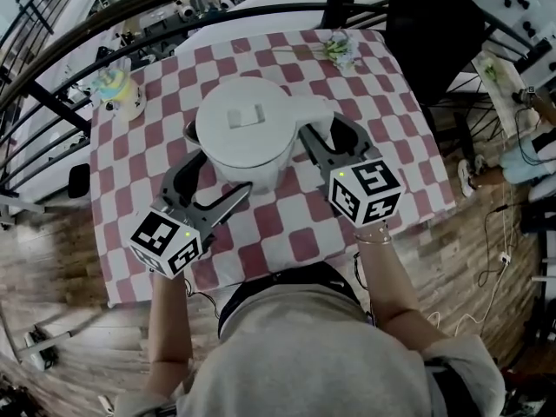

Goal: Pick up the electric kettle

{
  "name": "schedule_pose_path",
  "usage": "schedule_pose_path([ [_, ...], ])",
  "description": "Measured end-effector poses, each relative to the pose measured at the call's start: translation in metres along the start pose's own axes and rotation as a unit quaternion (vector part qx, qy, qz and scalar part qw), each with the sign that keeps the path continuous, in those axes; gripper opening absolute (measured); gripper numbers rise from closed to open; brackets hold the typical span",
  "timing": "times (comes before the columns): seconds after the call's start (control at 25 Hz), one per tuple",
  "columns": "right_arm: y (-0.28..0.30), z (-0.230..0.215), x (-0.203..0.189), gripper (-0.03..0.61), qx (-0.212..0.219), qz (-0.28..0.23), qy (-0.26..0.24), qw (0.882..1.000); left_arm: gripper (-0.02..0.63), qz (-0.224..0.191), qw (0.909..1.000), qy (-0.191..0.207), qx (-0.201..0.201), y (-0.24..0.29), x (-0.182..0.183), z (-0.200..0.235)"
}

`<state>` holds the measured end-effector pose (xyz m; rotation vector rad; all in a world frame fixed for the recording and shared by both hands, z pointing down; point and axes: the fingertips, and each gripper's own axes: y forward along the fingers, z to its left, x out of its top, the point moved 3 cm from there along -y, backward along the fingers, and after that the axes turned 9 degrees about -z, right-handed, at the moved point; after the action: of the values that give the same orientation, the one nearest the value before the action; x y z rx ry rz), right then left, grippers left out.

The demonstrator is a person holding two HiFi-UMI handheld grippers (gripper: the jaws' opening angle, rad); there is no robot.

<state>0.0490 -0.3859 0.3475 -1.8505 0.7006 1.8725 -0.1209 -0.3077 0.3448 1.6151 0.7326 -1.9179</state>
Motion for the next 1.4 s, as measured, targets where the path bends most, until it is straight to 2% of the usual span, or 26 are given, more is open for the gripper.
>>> schedule_pose_path([
  [0.32,-0.017,0.015,0.037,0.172,-0.002,-0.045,-0.012,0.999,0.408,-0.035,0.9992,0.02,0.001,-0.015,0.036,-0.018],
  [0.64,-0.033,0.029,0.053,0.172,0.001,-0.065,-0.024,0.998,0.409,-0.053,0.9985,0.016,0.0,-0.029,0.047,-0.031],
  [1.04,-0.054,0.049,0.053,0.173,0.003,-0.073,-0.04,0.997,0.408,-0.043,0.9987,0.022,-0.016,-0.05,0.046,-0.044],
  [1.4,-0.06,0.06,0.038,0.17,0.009,-0.056,-0.019,0.998,0.408,-0.041,0.9989,0.014,-0.015,-0.062,0.041,-0.047],
])
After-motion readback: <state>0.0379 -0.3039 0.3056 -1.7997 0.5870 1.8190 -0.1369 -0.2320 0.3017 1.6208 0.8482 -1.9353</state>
